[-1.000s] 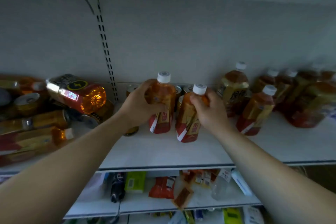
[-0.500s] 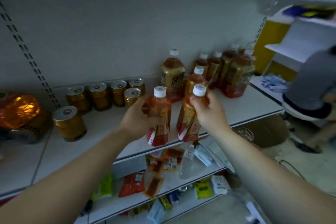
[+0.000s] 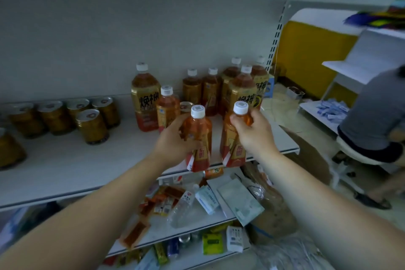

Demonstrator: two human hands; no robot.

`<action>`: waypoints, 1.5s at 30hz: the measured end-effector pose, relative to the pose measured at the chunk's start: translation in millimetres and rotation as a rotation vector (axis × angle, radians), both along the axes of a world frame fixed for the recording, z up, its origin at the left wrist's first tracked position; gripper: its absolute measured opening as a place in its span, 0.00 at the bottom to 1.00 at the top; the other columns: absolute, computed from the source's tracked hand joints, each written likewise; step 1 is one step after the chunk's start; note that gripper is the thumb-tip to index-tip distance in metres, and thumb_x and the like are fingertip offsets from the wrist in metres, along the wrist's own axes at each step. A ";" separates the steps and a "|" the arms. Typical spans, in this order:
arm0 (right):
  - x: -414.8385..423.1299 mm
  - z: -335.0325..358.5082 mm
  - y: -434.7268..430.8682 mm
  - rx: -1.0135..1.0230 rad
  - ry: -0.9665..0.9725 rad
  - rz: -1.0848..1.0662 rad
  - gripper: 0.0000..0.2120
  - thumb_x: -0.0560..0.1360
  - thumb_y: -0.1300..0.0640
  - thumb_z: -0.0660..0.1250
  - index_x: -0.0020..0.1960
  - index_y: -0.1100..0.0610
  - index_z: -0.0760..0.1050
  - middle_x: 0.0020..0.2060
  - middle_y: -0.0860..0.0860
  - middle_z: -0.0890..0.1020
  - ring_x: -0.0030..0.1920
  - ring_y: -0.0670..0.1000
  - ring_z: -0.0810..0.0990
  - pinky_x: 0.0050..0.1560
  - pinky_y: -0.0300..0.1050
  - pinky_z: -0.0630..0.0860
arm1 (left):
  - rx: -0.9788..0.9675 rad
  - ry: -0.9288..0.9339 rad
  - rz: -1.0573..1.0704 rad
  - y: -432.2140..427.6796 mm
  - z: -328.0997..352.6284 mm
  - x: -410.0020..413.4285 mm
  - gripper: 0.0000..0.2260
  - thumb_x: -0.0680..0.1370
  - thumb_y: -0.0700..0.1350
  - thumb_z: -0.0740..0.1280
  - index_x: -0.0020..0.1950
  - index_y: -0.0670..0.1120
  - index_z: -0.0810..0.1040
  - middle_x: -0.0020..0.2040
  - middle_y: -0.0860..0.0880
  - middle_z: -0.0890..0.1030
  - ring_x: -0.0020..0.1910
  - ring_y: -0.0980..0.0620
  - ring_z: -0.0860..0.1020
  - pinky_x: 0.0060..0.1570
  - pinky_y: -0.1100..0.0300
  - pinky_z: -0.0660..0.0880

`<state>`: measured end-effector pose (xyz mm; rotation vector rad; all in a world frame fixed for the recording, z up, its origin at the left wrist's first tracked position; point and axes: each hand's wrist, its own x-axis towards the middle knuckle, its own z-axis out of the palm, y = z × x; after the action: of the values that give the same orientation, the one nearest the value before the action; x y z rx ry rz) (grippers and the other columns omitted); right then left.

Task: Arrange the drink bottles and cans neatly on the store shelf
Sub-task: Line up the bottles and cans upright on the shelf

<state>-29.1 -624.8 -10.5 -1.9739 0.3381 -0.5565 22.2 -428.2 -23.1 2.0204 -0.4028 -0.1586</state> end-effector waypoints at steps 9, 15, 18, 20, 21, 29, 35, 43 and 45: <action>20.2 -9.4 -42.9 -0.016 0.028 -0.012 0.08 0.76 0.49 0.68 0.53 0.48 0.74 0.47 0.46 0.80 0.49 0.47 0.78 0.51 0.47 0.73 | 0.012 -0.010 0.017 -48.0 -4.5 33.4 0.35 0.73 0.42 0.72 0.75 0.54 0.59 0.55 0.56 0.75 0.54 0.56 0.73 0.50 0.62 0.69; 33.4 -20.1 -60.1 -0.096 0.043 0.041 0.11 0.75 0.43 0.67 0.53 0.48 0.74 0.48 0.48 0.79 0.51 0.49 0.78 0.50 0.49 0.73 | 0.008 0.008 -0.019 -62.7 -7.2 52.8 0.35 0.73 0.42 0.71 0.75 0.57 0.57 0.56 0.59 0.74 0.55 0.57 0.73 0.50 0.65 0.70; 31.6 -32.8 -68.7 -0.176 0.102 0.096 0.29 0.64 0.37 0.72 0.62 0.44 0.70 0.55 0.48 0.77 0.57 0.49 0.77 0.59 0.55 0.75 | 0.033 0.024 -0.022 -65.5 -8.3 53.8 0.39 0.71 0.40 0.73 0.75 0.57 0.55 0.51 0.62 0.74 0.52 0.58 0.74 0.42 0.71 0.69; 32.5 -35.8 -75.9 -0.220 0.100 0.099 0.33 0.63 0.39 0.73 0.65 0.43 0.68 0.57 0.47 0.76 0.58 0.49 0.76 0.61 0.56 0.75 | 0.039 0.013 0.012 -69.3 -8.9 53.6 0.39 0.71 0.39 0.72 0.75 0.57 0.55 0.51 0.62 0.74 0.52 0.58 0.74 0.44 0.70 0.69; 33.7 -34.3 -79.8 -0.224 0.087 0.101 0.33 0.63 0.40 0.73 0.66 0.44 0.68 0.58 0.47 0.76 0.59 0.49 0.76 0.61 0.55 0.74 | 0.037 0.006 0.025 -72.1 -9.4 53.4 0.39 0.72 0.39 0.72 0.75 0.57 0.55 0.51 0.62 0.74 0.52 0.58 0.74 0.47 0.67 0.70; 42.7 -31.2 -95.9 -0.271 -0.001 0.242 0.30 0.69 0.50 0.75 0.68 0.48 0.67 0.59 0.47 0.73 0.57 0.44 0.70 0.58 0.43 0.66 | 0.037 -0.010 0.127 -95.9 -10.6 45.6 0.38 0.73 0.38 0.71 0.76 0.56 0.54 0.57 0.56 0.75 0.55 0.56 0.73 0.53 0.60 0.70; 50.9 -32.4 -94.4 -0.252 -0.041 0.317 0.31 0.70 0.52 0.75 0.69 0.49 0.67 0.61 0.47 0.73 0.59 0.45 0.70 0.59 0.41 0.65 | 0.086 -0.073 0.224 -101.7 -13.0 50.1 0.38 0.71 0.40 0.71 0.75 0.57 0.57 0.65 0.51 0.68 0.62 0.51 0.70 0.59 0.56 0.72; 54.8 -34.7 -94.8 -0.248 -0.032 0.324 0.33 0.71 0.52 0.75 0.72 0.50 0.65 0.65 0.49 0.72 0.64 0.49 0.70 0.63 0.43 0.66 | 0.086 -0.099 0.200 -118.3 -20.2 79.7 0.38 0.68 0.42 0.70 0.71 0.63 0.58 0.66 0.50 0.73 0.63 0.49 0.74 0.60 0.48 0.75; 55.6 -34.3 -93.2 -0.252 -0.028 0.320 0.34 0.71 0.53 0.75 0.73 0.50 0.63 0.66 0.50 0.71 0.65 0.50 0.69 0.64 0.43 0.65 | 0.069 -0.109 0.203 -123.4 -19.1 85.2 0.36 0.71 0.41 0.70 0.73 0.61 0.58 0.65 0.53 0.74 0.62 0.53 0.74 0.60 0.55 0.73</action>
<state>26.5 -718.1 -44.8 -2.2036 -0.0708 -0.4345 107.5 -551.5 -42.2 2.1302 -0.2602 0.0643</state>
